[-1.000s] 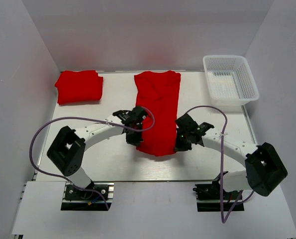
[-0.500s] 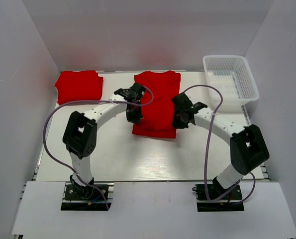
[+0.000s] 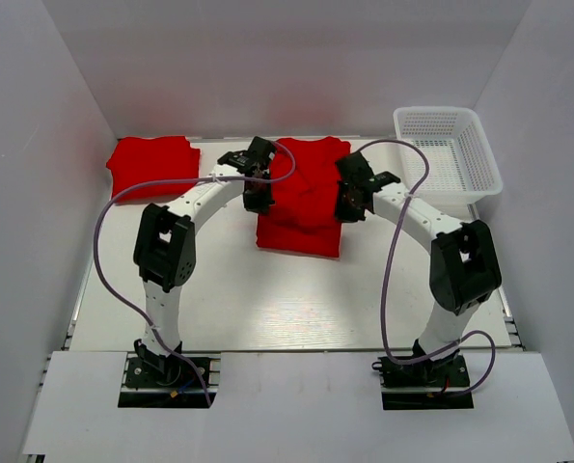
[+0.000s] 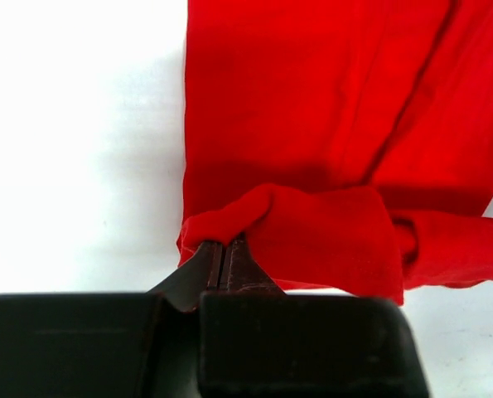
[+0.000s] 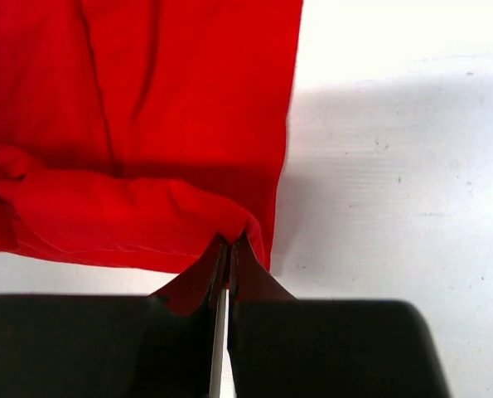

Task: Fold and stack the t-shirts
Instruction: Fold the folded rectangular tshirt in 1/3 of the way

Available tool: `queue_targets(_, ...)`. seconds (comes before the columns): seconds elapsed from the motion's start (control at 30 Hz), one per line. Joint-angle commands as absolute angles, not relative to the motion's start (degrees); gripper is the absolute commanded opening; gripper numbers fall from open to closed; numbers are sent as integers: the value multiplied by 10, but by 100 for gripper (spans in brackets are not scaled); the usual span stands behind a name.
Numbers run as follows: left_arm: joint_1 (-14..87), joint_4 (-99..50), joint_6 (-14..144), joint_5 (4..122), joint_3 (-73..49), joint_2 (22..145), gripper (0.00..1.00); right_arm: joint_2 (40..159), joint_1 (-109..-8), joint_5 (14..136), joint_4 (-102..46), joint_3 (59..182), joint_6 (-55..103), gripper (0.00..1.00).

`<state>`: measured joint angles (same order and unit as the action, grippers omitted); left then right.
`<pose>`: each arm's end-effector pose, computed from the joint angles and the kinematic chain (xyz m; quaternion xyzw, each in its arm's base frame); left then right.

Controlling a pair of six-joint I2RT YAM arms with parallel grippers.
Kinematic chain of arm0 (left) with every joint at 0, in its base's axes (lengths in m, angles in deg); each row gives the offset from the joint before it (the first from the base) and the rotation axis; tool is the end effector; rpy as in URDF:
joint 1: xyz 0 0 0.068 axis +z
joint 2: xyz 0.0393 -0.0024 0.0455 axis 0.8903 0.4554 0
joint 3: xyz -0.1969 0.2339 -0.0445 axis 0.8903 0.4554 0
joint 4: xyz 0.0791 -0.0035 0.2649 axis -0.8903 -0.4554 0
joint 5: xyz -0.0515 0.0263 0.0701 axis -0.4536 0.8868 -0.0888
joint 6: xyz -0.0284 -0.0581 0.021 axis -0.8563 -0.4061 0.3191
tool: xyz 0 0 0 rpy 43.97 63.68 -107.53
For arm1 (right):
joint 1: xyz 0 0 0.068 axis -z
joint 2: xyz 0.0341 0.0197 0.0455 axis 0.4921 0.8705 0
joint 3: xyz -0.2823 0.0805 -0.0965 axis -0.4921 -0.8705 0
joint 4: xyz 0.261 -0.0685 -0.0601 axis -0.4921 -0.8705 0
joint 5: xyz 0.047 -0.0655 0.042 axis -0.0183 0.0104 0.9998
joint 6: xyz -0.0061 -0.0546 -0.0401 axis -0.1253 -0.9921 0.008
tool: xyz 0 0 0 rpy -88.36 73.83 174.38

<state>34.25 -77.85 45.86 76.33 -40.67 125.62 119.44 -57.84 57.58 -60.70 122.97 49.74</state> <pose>0.4177 -0.2228 0.2471 -0.0247 0.9799 -0.0582 0.1891 0.3669 0.1871 0.2596 0.0599 0.9509 0.0748 0.2942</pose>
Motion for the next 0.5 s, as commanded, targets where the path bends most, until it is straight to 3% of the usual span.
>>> queue_targets(0.0, 353, -738, 500, 772, -428, 1247, 0, 1215, -565, 574, -620, 1260, 478, 0)
queue_targets(0.47, 353, -682, 562, 754, -464, 1297, 0, 1271, -529, 597, -608, 1323, 465, 0)
